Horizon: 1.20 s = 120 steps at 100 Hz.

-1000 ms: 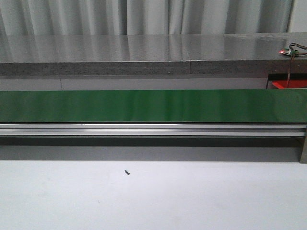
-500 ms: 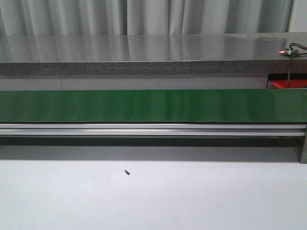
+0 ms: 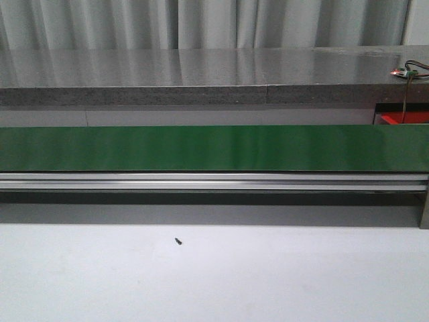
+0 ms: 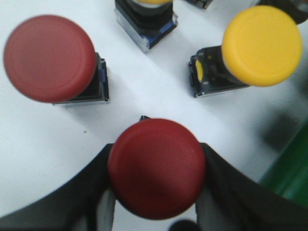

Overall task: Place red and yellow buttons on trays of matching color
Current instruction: 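Grasp the red push-button with the left gripper and lift it over the belt, then lower the red button onto the belt's near end and open the left gripper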

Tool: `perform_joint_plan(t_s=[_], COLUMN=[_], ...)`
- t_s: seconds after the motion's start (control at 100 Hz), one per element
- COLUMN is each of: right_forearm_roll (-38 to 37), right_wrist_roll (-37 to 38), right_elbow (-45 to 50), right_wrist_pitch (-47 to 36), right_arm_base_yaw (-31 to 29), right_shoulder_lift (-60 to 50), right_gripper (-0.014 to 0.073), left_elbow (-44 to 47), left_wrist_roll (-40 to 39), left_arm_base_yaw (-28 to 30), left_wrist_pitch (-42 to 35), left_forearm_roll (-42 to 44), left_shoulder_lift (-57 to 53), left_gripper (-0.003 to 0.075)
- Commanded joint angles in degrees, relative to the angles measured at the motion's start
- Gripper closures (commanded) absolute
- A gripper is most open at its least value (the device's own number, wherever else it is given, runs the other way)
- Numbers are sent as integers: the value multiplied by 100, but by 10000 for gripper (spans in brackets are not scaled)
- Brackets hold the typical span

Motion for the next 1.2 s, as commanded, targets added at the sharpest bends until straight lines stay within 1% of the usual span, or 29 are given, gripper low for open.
perform_joint_plan(t_s=[0.0,0.1,0.28,0.41,0.5,0.67,0.89,1.1,1.19], right_forearm_roll=[2,2,2,2,2,2,2,2,2], right_wrist_roll=[-18,-18,-18,-18,-18,-18,-18,-18,-18], right_elbow=[-110,-110,-110,-110,-110,-110,-110,-110,-110], right_wrist_pitch=[-461,-461,-461,-461,-461,-461,-461,-461,-461], right_arm_base_yaw=[4,4,4,4,4,4,4,4,4], right_shoulder_lift=[-94,-94,-94,-94,-94,-94,-94,-94,-94], right_gripper=[660,660,660,660,660,660,660,660,660], left_elbow=[-67,-47,-47,-218,-418,-801,-1243,-1508,-1567], left_wrist_roll=[-25,-13,-10,145,204,204,215,215,215], left_arm_base_yaw=[12,12,12,-78,-307,-815,-1357,-1744,-1796], left_wrist_pitch=[-168,33,170,614,815,880,993,998,942], left_forearm_roll=[-57,-16,45,58,94,106,106,135,135], left_shoulder_lift=[-592,-983,-1705,-1953,-1953,-1870,-1373,-845,-621], left_gripper=[510,510,510,510,511,511,510,510,510])
